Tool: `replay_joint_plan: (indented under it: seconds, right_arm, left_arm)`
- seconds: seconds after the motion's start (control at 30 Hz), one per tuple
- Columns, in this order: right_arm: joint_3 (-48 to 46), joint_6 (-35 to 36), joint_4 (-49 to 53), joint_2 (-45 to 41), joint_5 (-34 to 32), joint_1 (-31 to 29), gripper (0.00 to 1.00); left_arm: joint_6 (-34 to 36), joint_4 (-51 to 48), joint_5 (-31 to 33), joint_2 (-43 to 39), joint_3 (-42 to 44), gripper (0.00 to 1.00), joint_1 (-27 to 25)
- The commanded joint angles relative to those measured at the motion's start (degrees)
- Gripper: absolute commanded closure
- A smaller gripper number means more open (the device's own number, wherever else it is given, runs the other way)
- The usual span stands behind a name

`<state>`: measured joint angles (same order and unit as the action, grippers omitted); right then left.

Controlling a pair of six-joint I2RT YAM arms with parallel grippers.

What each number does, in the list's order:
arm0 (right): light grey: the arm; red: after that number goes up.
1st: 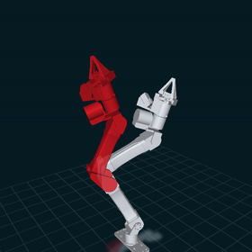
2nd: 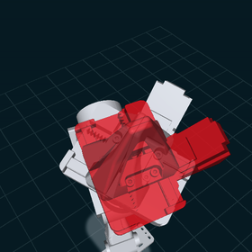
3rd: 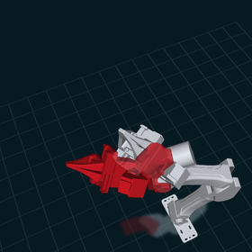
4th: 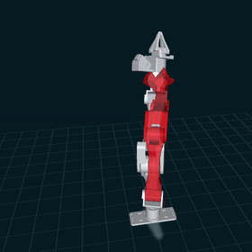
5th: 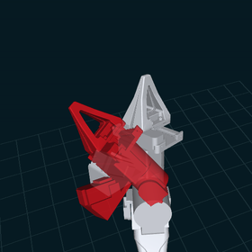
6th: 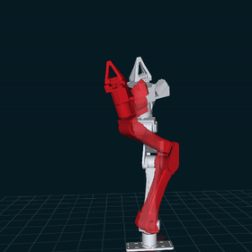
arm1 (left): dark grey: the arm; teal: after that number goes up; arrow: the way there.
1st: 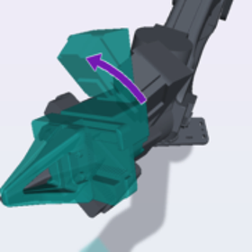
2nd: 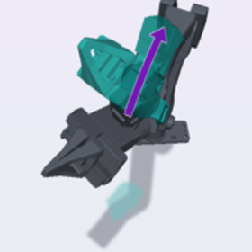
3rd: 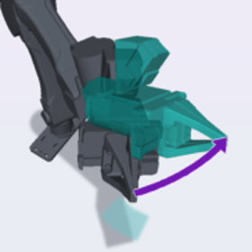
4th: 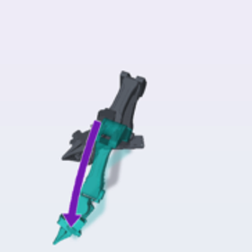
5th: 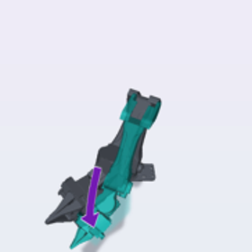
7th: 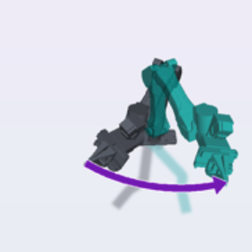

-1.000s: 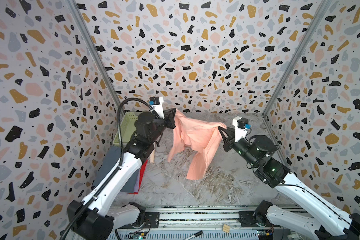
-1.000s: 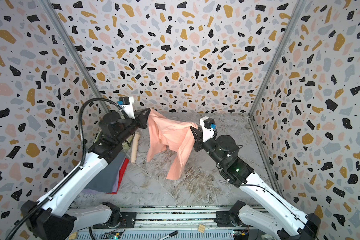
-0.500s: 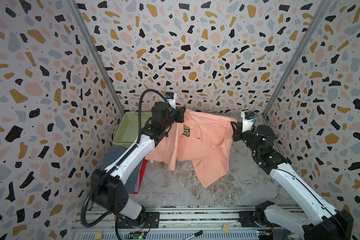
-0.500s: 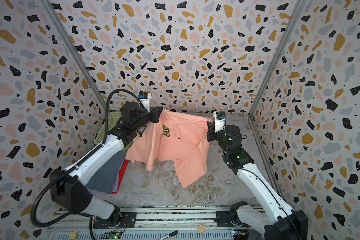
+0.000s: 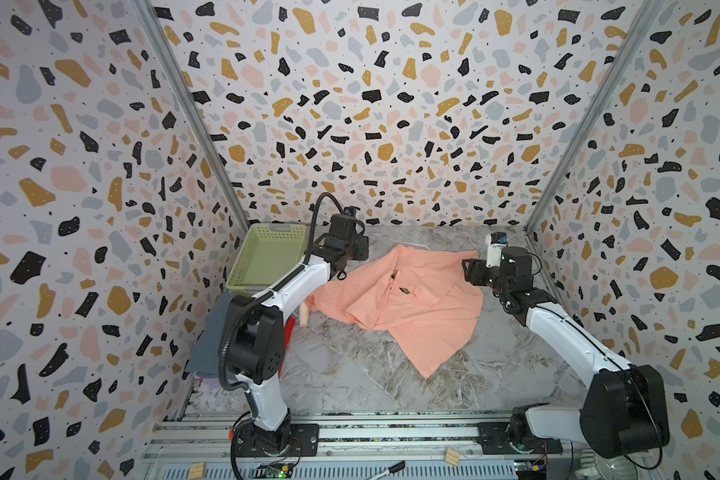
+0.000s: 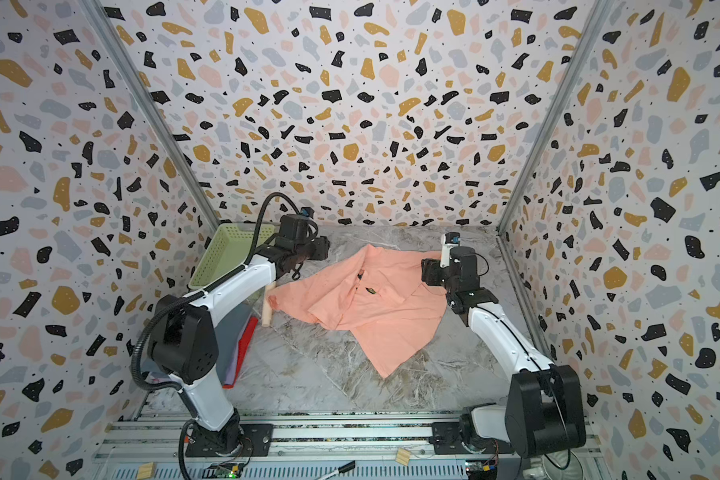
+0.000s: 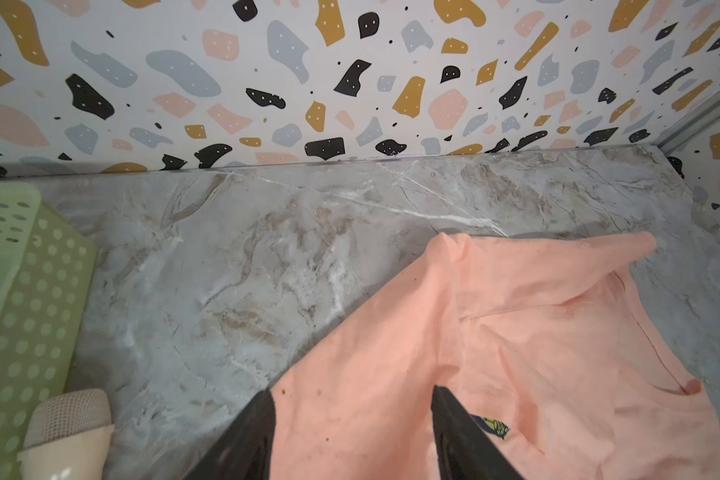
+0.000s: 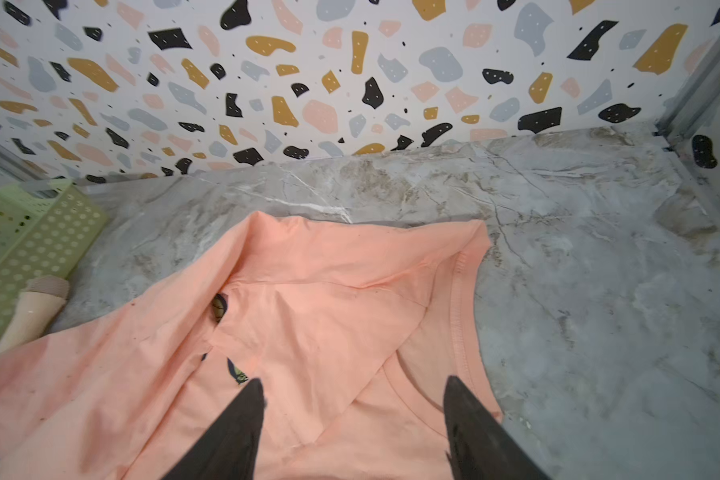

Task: Fold and stack the t-shirts
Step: 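Grasp the t-shirt shoulders with both grippers near the collar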

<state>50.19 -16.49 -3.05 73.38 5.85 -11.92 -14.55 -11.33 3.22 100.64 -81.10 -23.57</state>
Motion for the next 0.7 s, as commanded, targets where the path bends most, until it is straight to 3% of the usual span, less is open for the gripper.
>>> replay_joint_plan:
  seconds: [0.0, 0.2, 0.3, 0.43, 0.67]
  right_arm:
    - [-4.5, -3.4, 0.5, -1.2, 3.2, -2.6, 0.31]
    - [-10.5, -7.3, -5.6, 1.3, 5.9, -3.7, 0.3]
    - [-10.9, -7.2, -8.1, 4.5, 5.5, -3.9, 0.25]
    - [-9.3, -6.7, -10.2, 10.1, 4.0, -3.8, 0.24]
    - [-6.0, -6.8, -14.5, 18.5, 3.1, -3.9, 0.24]
  left_arm:
    - [0.1, -0.3, -1.4, -5.7, 8.8, 0.4, -1.8]
    - [-4.2, 0.5, -2.2, -14.2, 23.2, 0.4, -6.7]
    - [-6.8, 2.8, -3.6, -15.9, 28.2, 0.4, -10.4]
    - [-9.7, 5.2, -4.0, -14.2, 31.4, 0.4, -13.7]
    - [-11.3, 9.9, -1.2, -8.2, 32.3, 0.4, -14.0]
